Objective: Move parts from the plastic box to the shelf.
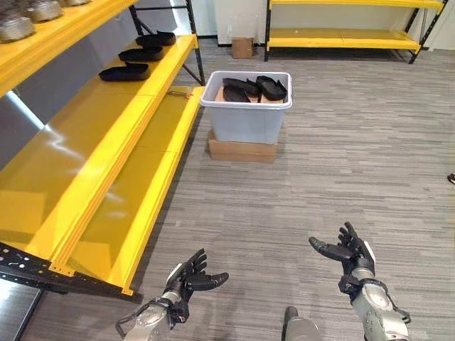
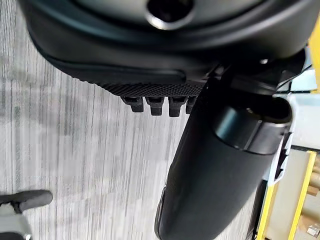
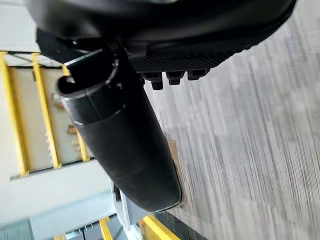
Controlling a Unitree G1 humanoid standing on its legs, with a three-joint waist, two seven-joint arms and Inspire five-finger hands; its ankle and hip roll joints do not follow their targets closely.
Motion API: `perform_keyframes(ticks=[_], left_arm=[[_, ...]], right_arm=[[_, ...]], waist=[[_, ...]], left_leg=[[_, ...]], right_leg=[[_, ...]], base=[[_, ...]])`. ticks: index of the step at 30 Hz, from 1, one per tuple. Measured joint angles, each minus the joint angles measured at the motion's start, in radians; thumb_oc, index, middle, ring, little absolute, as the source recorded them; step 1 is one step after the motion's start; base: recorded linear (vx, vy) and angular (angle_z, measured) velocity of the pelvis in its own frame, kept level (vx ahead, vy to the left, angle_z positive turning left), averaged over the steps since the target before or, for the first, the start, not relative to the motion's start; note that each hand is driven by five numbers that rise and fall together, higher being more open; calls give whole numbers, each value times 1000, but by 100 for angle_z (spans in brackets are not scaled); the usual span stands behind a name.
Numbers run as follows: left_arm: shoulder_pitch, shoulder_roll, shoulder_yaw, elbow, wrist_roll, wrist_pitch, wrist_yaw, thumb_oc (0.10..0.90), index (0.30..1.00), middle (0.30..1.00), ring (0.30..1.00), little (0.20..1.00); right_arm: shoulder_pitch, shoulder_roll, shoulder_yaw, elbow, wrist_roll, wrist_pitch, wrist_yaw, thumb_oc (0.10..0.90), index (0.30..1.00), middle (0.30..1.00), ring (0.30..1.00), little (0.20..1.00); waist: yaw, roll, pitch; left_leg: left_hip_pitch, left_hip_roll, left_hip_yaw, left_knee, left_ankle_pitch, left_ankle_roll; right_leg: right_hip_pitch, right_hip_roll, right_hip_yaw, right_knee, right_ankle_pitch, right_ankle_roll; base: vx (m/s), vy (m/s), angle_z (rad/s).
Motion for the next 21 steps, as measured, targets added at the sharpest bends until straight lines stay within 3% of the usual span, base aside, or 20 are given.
perform_keyframes(ticks=[5,11,14,16,19,21], left_arm=[[-60,5,-43,4,-8,-40,25,900,1000,1000,1000,1000],[-59,-3,-45,-8,-47,-86,70,900,1000,1000,1000,1000],[-54,-4,-30,-26,-41,-84,67,900,1000,1000,1000,1000],[-54,-4,-24,-26,-33,-75,70,900,1000,1000,1000,1000],[-25,-4,26,-12,-33,-56,72,900,1000,1000,1000,1000],[-15,-6,64,23,-32,-55,63,900,1000,1000,1000,1000]], right_arm=[[-73,-34,24,-17,-67,-23,-4,900,1000,1000,1000,1000],[-10,-52,-5,-65,-125,-50,-8,900,1000,1000,1000,1000],[25,-54,-8,-67,-123,-50,25,900,1000,1000,1000,1000],[45,-55,-12,-69,-123,-50,49,900,1000,1000,1000,1000],[75,-63,-22,-106,-123,-37,94,900,1000,1000,1000,1000],[78,-64,-28,-105,-124,-36,107,900,1000,1000,1000,1000]], waist=[[-27,-39,14],[-69,-36,13],[-83,-34,12],[-85,-31,10],[-85,-20,-6],[-70,-18,-15]], left_leg=[[-98,-7,2,53,-40,-20],[-121,45,-3,84,-84,-30],[-117,86,-6,87,-74,-41],[-105,113,-6,83,-55,-49],[-115,147,-10,124,43,-71],[-228,171,-62,345,157,-66]], right_leg=[[-171,-12,54,166,-59,-13],[-228,21,34,287,-180,-32],[-230,48,1,323,-208,-79],[-225,66,-23,343,-231,-104],[-194,96,-75,329,-269,-146],[-136,117,-84,267,-264,-177]], base=[[157,-17,-6],[283,-79,-2],[295,-129,6],[284,-125,4],[291,-210,5],[271,-178,3]])
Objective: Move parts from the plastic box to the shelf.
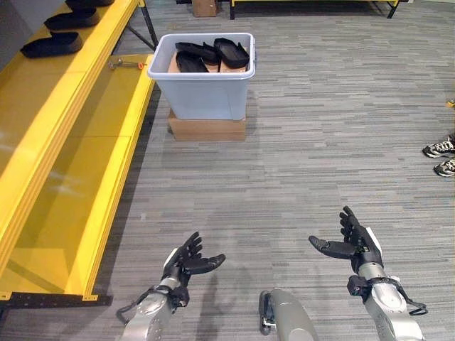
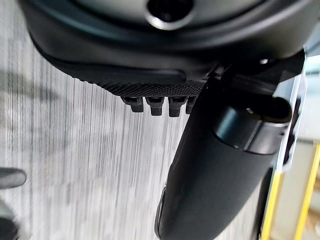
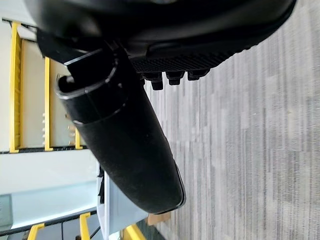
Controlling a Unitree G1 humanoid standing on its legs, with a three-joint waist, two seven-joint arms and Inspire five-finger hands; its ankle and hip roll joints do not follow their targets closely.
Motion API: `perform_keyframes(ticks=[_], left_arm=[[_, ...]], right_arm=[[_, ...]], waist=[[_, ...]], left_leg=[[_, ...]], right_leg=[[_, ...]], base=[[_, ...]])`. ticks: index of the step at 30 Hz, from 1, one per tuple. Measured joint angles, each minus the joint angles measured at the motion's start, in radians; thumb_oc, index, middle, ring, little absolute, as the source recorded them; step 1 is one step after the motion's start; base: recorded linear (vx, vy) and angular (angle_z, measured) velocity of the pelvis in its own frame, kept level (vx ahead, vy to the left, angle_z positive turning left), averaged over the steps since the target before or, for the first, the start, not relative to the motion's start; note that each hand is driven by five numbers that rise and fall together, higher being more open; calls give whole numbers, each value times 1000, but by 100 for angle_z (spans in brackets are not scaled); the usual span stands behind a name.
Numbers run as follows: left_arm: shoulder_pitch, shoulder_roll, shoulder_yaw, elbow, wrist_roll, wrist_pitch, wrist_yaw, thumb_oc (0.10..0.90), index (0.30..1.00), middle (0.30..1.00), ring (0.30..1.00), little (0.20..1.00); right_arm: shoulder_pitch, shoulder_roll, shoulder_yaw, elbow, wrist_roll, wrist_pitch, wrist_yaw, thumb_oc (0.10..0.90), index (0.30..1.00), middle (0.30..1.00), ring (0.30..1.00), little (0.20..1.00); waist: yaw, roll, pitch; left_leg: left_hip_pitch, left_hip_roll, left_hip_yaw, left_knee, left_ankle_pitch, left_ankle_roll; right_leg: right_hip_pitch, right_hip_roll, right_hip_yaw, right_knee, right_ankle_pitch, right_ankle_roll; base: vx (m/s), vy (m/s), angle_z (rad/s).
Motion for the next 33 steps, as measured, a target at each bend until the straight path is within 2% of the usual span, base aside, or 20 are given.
perform_keyframes(ticks=[1,2,3,4,5,6,7,8,9,10,11,14,18,21,22,23,25,27,30,33], left_arm=[[1,-2,6,13,0,0,-2,900,1000,1000,1000,1000],[10,-8,5,37,9,0,-4,900,1000,1000,1000,1000],[27,-7,5,47,28,1,-13,900,1000,1000,1000,1000],[39,-4,4,49,36,0,-23,900,1000,1000,1000,1000],[49,-4,3,51,36,-6,-26,900,1000,1000,1000,1000],[52,-4,2,52,32,-11,-26,900,1000,1000,1000,1000],[60,-4,0,52,28,-11,-23,900,1000,1000,1000,1000],[79,-5,-3,53,27,-11,-22,900,1000,1000,1000,1000],[90,-4,-4,55,27,-12,-23,900,1000,1000,1000,1000],[99,-6,-6,61,27,-15,-24,900,1000,1000,1000,1000],[112,-4,-3,64,26,-22,-23,900,1000,1000,1000,1000],[130,-6,-2,102,19,-22,-33,900,1000,1000,1000,1000],[134,-12,-12,96,29,-23,-85,900,1000,1000,1000,1000],[127,-11,-15,95,39,-23,-82,900,1000,1000,1000,1000],[123,-6,-15,97,44,-23,-78,900,1000,1000,1000,1000],[118,0,-14,96,61,-24,-65,900,1000,1000,1000,1000],[117,9,-11,94,74,-27,-46,900,1000,1000,1000,1000],[110,20,-6,87,74,-27,-23,900,1000,1000,1000,1000],[99,42,5,72,80,-27,-6,900,1000,1000,1000,1000],[95,43,39,59,69,-28,-25,900,1000,1000,1000,1000]], right_arm=[[3,-3,0,1,0,-3,0,900,1000,1000,1000,1000],[12,-14,0,2,0,-5,1,900,1000,1000,1000,1000],[23,-17,0,2,1,-7,1,900,1000,1000,1000,1000],[33,-18,2,2,1,-7,2,900,1000,1000,1000,1000],[35,-19,4,2,1,-9,0,900,1000,1000,1000,1000],[25,-17,7,2,1,-9,3,900,1000,1000,1000,1000],[23,-16,9,0,0,-9,5,900,1000,1000,1000,1000],[19,-14,15,-2,0,-10,3,900,1000,1000,1000,1000],[17,-14,21,-4,0,-10,2,900,1000,1000,1000,1000],[21,-13,23,-4,0,-17,1,900,1000,1000,1000,1000],[19,-13,26,-4,0,-17,6,900,1000,1000,1000,1000],[37,-16,34,-1,2,-17,24,900,1000,1000,1000,1000],[46,-47,27,-1,32,-16,20,900,1000,1000,1000,1000],[83,-47,2,-7,64,-11,14,900,1000,1000,1000,1000],[95,-43,-6,-9,73,-9,13,900,1000,1000,1000,1000],[115,-42,-6,-19,78,-3,13,900,1000,1000,1000,1000],[138,-40,-3,-53,79,3,17,900,1000,1000,1000,1000],[141,-37,-1,-86,78,7,18,900,1000,1000,1000,1000],[125,-30,3,-86,78,7,9,900,1000,1000,1000,1000],[89,-10,7,-87,44,7,-16,900,1000,1000,1000,1000]], waist=[[8,2,-2],[35,11,-13],[43,3,-21],[46,7,-43],[49,-7,-43],[61,-9,-42],[72,-10,-43],[83,-10,-42],[88,-11,-42],[98,-6,-44],[112,5,-41],[125,1,-33],[111,25,-4],[99,44,9],[96,47,11],[102,27,18],[102,7,22],[106,4,27],[142,12,39],[175,6,40]], left_leg=[[-42,3,-21,90,24,7],[-126,-13,-34,295,22,20],[-195,-55,-26,389,-12,46],[-238,-95,2,399,-30,70],[-271,-129,29,346,-60,103],[-271,-143,73,226,-69,119],[-254,-147,93,139,-67,119],[-229,-154,97,-72,-58,106],[-217,-151,90,-176,-44,98],[-210,-133,63,-314,2,78],[-210,-87,24,-416,59,68],[-217,-15,-14,-507,112,65],[-202,1,7,-393,118,63],[-131,-23,6,-338,114,68],[-114,-37,10,-331,132,53],[-118,-66,28,-302,129,55],[-138,-116,40,-282,113,68],[-173,-152,49,-249,96,106],[-189,-167,59,-189,51,129],[-193,-189,68,-149,6,148]], right_leg=[[17,1,0,-19,3,-13],[53,8,0,-61,14,-30],[92,11,-5,-104,30,-45],[113,10,-9,-136,36,-48],[136,15,-14,-173,50,-41],[163,27,-6,-208,64,-36],[182,37,-6,-226,74,-35],[221,62,6,-264,83,-31],[241,74,12,-280,86,-30],[263,101,21,-314,91,-25],[281,133,36,-322,96,-28],[315,153,68,-311,90,-28],[339,147,86,-282,59,-19],[333,124,83,-180,-24,6],[323,106,84,-141,-53,19],[311,67,92,-101,-90,32],[289,14,101,-72,-107,67],[276,-28,105,-82,-91,104],[304,-54,105,-130,-79,130],[338,-78,102,-177,-75,140]], base=[[79,-62,-18],[87,41,-15],[123,108,-6],[216,218,23],[215,266,13],[192,240,-1],[266,276,-24],[237,211,-24],[324,274,-27],[363,311,-46],[342,305,-46],[253,314,-52],[274,316,-25],[257,248,9],[241,252,9],[172,193,9],[135,162,8],[138,160,10],[149,163,2],[143,251,2]])
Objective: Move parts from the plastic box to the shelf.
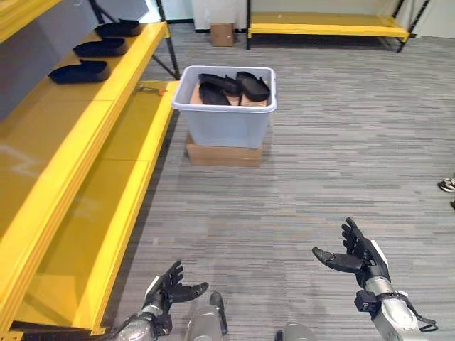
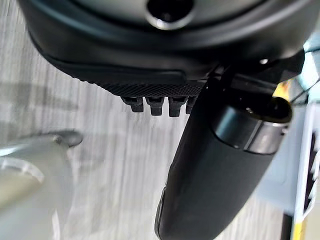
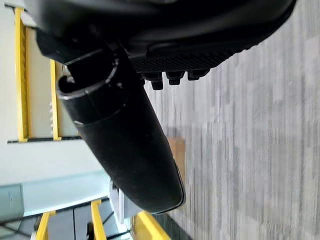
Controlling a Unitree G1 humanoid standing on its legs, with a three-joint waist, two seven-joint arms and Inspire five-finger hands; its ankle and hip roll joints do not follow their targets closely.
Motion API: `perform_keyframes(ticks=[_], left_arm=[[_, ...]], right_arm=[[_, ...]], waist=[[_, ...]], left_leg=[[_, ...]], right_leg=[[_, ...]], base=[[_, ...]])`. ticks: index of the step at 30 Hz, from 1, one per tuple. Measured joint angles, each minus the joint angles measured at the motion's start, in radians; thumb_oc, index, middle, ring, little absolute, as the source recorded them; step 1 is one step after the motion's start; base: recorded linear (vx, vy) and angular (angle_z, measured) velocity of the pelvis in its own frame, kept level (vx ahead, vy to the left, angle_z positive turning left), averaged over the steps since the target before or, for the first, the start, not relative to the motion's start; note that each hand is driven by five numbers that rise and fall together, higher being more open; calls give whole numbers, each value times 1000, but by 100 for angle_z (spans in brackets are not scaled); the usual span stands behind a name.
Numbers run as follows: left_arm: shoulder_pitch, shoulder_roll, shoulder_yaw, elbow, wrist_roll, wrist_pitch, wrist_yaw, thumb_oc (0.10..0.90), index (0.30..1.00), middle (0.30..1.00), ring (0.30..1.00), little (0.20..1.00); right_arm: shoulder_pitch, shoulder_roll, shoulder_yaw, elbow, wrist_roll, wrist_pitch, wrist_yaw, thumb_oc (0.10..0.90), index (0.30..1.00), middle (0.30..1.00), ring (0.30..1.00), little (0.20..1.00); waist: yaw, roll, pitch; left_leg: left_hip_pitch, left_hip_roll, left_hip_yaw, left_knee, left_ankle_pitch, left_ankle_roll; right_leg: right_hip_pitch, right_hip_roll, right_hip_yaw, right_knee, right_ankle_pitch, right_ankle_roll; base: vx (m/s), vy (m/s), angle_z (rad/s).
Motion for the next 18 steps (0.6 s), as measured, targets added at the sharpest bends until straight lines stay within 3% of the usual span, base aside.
perform_keyframes(ticks=[3,6,8,9,10,11,13,14,15,16,17,18], left_arm=[[25,2,12,-66,-112,2,-164,900,1000,1000,1000,1000],[17,-3,-9,-110,-132,-1,-252,900,1000,1000,1000,1000],[-8,-14,-21,-90,-161,-5,-294,900,1000,1000,1000,1000],[-23,-11,-30,-85,-161,-7,-306,900,1000,1000,1000,1000],[-17,-13,-31,-84,-161,-10,-306,900,1000,1000,1000,1000],[-16,-12,-41,-80,-160,-10,-306,900,1000,1000,1000,1000],[-27,-9,-39,-81,-164,-35,-304,900,1000,1000,1000,1000],[-38,-4,-42,-75,-192,-38,-302,900,1000,1000,1000,1000],[-41,-1,-44,-76,-200,-39,-303,900,1000,1000,1000,1000],[-53,-2,-45,-69,-221,-35,-305,900,1000,1000,1000,1000],[-66,-3,-45,-67,-288,-9,-312,900,1000,1000,1000,1000],[-71,-7,-44,-66,-324,9,-313,900,1000,1000,1000,1000]], right_arm=[[-17,2,-3,-3,-71,4,-76,900,1000,1000,1000,1000],[-41,6,-2,17,-95,10,-111,900,1000,1000,1000,1000],[-121,42,10,91,-79,16,-115,900,1000,1000,1000,1000],[-149,69,46,115,-80,23,-118,900,1000,1000,1000,1000],[-168,71,65,128,-84,24,-116,900,1000,1000,1000,1000],[-165,71,94,134,-84,24,-105,900,1000,1000,1000,1000],[-182,76,142,160,-101,23,-87,900,1000,1000,1000,1000],[-198,78,177,177,-147,24,-74,900,1000,1000,1000,1000],[-186,78,179,175,-167,24,-75,900,1000,1000,1000,1000],[-169,69,184,176,-171,31,-93,900,1000,1000,1000,1000],[-152,64,182,177,-170,39,-126,900,1000,1000,1000,1000],[-142,65,181,182,-170,47,-145,900,1000,1000,1000,1000]], waist=[[34,-15,-4],[37,-37,-13],[51,-52,-20],[58,-63,-24],[60,-61,-28],[61,-60,-44],[68,-67,-53],[54,-48,-50],[35,-43,-51],[5,-42,-50],[-11,-60,-50],[-18,-72,-49]], left_leg=[[-15,-29,21,18,-32,27],[-10,-76,36,13,-48,55],[21,-89,67,-3,-59,85],[55,-115,92,-3,-74,91],[77,-100,111,-10,-80,94],[89,-101,123,-12,-88,102],[120,-106,128,-48,-107,117],[156,-96,118,-110,-90,119],[174,-95,111,-139,-79,107],[189,-97,104,-155,-66,89],[183,-118,98,-148,-71,91],[185,-133,91,-140,-83,85]], right_leg=[[1,-34,-6,-23,4,17],[14,-72,-38,-25,34,65],[-49,-126,-54,134,52,80],[-114,-167,-75,257,102,68],[-129,-185,-85,313,135,58],[-129,-195,-93,328,156,48],[-166,-194,-96,362,135,54],[-226,-127,-101,304,99,50],[-246,-107,-130,235,104,45],[-253,-86,-160,60,139,40],[-275,-98,-137,-61,200,65],[-295,-119,-122,-103,245,78]], base=[[61,176,1],[91,247,2],[179,372,-37],[118,236,-50],[97,70,-48],[123,25,-40],[186,-75,-44],[212,-210,-33],[280,-296,-1],[419,-335,47],[456,-336,53],[515,-324,67]])
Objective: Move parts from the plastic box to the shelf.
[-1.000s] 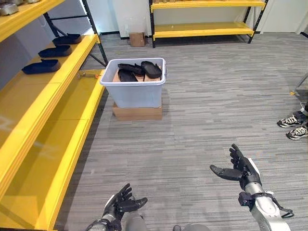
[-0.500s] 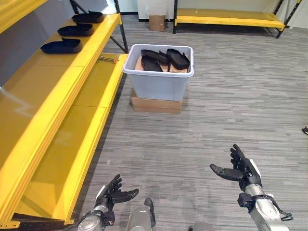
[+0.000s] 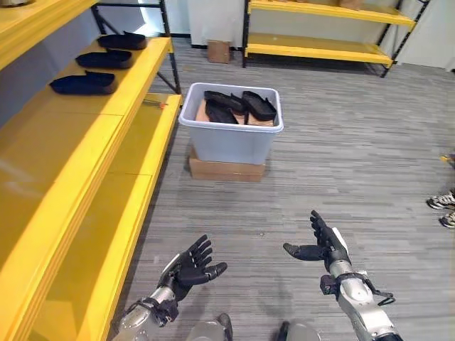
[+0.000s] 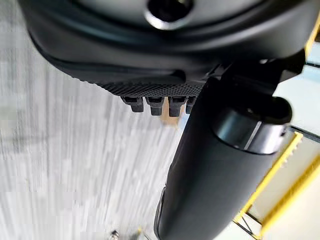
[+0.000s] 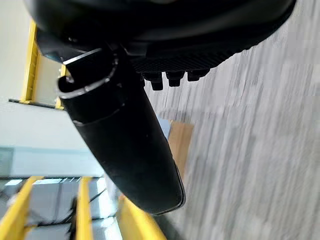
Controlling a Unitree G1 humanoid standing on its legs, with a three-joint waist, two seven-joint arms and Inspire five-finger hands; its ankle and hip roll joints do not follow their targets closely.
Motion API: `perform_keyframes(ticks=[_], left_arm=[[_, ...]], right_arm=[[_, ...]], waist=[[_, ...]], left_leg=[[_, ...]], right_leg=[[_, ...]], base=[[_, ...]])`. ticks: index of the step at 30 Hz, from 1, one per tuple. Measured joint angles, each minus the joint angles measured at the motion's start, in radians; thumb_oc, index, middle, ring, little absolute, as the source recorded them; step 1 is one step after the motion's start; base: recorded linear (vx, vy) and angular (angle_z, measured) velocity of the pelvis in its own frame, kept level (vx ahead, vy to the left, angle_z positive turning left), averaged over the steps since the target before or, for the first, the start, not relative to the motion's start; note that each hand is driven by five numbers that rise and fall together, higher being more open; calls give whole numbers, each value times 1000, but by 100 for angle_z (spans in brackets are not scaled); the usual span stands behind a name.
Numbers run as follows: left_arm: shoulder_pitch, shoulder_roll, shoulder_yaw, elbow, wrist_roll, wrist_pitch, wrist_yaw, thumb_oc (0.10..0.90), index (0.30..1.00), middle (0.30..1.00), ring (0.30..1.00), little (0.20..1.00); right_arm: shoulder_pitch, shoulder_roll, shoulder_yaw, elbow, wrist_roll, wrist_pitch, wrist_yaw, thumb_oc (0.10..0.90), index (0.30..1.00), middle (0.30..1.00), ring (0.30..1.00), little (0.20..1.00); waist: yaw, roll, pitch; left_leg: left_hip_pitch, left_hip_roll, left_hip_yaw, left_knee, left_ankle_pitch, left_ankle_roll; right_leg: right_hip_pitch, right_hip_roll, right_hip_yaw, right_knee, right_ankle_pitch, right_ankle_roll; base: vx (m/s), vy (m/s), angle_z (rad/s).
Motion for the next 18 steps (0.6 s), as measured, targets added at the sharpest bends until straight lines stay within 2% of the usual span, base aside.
perform_keyframes(ticks=[1,2,5,7,8,9,10,11,13,15,18], left_arm=[[-18,-4,-22,27,-31,14,-12,900,1000,1000,1000,1000],[-28,-2,-49,42,-25,18,-22,900,1000,1000,1000,1000],[9,-7,-109,47,-17,39,-60,900,1000,1000,1000,1000],[41,-9,-110,48,-9,45,-69,900,1000,1000,1000,1000],[62,2,-119,47,9,55,-70,900,1000,1000,1000,1000],[67,6,-123,53,11,61,-68,900,1000,1000,1000,1000],[73,2,-128,53,11,63,-67,900,1000,1000,1000,1000],[80,-12,-132,51,11,69,-66,900,1000,1000,1000,1000],[81,-15,-145,38,11,76,-66,900,1000,1000,1000,1000],[68,-17,-149,3,9,75,-67,900,1000,1000,1000,1000],[25,-49,-150,-2,3,76,-64,900,1000,1000,1000,1000]], right_arm=[[16,8,-11,25,-1,8,-29,900,1000,1000,1000,1000],[16,10,-17,44,-1,19,-40,900,1000,1000,1000,1000],[47,19,-39,70,-12,44,-46,900,1000,1000,1000,1000],[58,23,-38,70,-12,46,-42,900,1000,1000,1000,1000],[66,24,-38,69,-13,46,-35,900,1000,1000,1000,1000],[60,23,-39,70,-13,46,-31,900,1000,1000,1000,1000],[54,21,-42,70,-13,45,-30,900,1000,1000,1000,1000],[44,16,-42,68,-13,45,-29,900,1000,1000,1000,1000],[37,11,-42,66,-25,44,-24,900,1000,1000,1000,1000],[20,-7,-42,64,-64,43,-37,900,1000,1000,1000,1000],[3,-39,-62,65,-88,42,-60,900,1000,1000,1000,1000]], waist=[[-24,-9,-3],[-33,-9,-1],[-52,14,15],[-54,12,15],[-55,0,13],[-56,-6,18],[-58,2,21],[-60,29,22],[-64,46,21],[-83,44,22],[-99,40,24]], left_leg=[[-2,-26,-27,15,-22,1],[0,-36,-49,31,-32,12],[21,-33,-114,63,-62,5],[35,-33,-133,66,-74,-15],[38,-32,-150,89,-84,-25],[36,-31,-163,109,-102,-44],[38,-17,-170,114,-111,-59],[46,20,-177,109,-118,-77],[84,62,-184,66,-112,-96],[105,101,-184,36,-104,-110],[107,125,-181,25,-96,-122]], right_leg=[[-11,-32,73,-125,83,25],[-5,-52,110,-200,129,34],[69,-65,132,-289,182,18],[104,-58,134,-290,193,18],[144,-41,143,-290,195,19],[164,-24,159,-288,246,29],[160,-10,160,-265,280,30],[149,24,160,-223,255,14],[146,65,151,-155,194,-10],[128,97,135,-85,130,-34],[92,112,127,1,68,-58]], base=[[514,-237,66],[531,-230,63],[444,-179,58],[451,-180,46],[347,-127,39],[308,-98,40],[466,-128,17],[397,-99,2],[390,-106,0],[260,-76,8],[305,-95,8]])
